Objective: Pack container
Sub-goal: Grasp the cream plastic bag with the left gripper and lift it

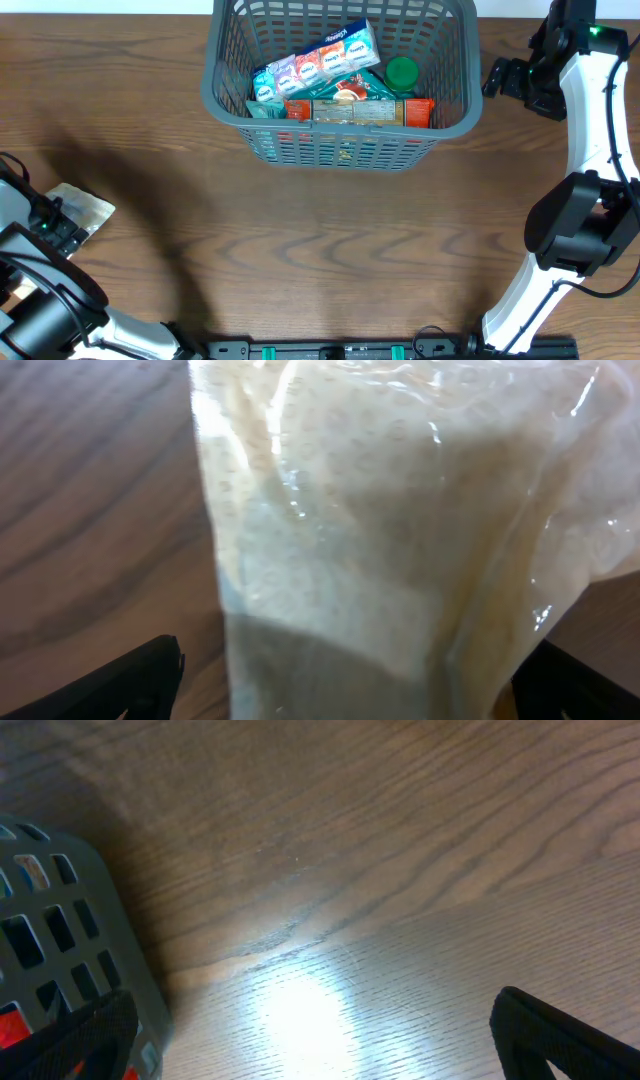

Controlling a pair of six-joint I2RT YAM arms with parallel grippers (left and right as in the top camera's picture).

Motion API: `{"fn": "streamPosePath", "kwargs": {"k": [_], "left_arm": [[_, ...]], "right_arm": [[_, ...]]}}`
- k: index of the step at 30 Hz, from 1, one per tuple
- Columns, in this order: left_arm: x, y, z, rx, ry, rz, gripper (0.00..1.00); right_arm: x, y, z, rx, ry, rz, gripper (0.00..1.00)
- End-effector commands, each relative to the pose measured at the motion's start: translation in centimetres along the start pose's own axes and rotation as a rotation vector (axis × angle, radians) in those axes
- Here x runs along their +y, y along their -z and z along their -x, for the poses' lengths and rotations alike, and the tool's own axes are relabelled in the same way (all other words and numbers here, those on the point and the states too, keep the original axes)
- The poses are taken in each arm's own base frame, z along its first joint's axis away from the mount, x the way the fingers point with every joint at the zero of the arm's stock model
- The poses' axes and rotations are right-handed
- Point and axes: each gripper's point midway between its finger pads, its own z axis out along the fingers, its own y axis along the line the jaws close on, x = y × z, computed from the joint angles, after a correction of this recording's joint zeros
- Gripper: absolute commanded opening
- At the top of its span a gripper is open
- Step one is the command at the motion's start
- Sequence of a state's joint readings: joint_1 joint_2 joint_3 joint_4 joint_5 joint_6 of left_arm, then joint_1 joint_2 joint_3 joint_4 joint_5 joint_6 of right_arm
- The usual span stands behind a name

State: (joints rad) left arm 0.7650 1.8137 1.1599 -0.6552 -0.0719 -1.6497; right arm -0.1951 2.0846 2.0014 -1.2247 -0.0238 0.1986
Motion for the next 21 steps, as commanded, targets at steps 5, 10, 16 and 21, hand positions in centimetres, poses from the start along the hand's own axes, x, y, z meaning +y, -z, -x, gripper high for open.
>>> {"fn": "streamPosePath", "kwargs": {"k": [5, 10, 16, 21], "left_arm": [[0.2, -2.2, 0.7, -0.031, 0.011, 0.032, 0.87], [1.1, -3.9, 0.7, -0.038, 0.006, 0.087, 0.75], [1.3, -4.2, 0.5, -0.023, -0.012, 0.098, 0.31], [1.4, -4.2, -0.7, 0.046, -0.026, 0.105, 0.06]], "right_arm": [[-0.2, -0.1, 0.0, 0.001, -0.021, 0.002, 0.99], [-0.3, -0.1, -0.1, 0.006, -0.022, 0.001, 0.99], [-0.3, -0.1, -0.2, 0.009, -0.033, 0.0, 0.99], [-0.3, -0.1, -0.3, 0.014, -0.032, -0.001, 0.99]]}}
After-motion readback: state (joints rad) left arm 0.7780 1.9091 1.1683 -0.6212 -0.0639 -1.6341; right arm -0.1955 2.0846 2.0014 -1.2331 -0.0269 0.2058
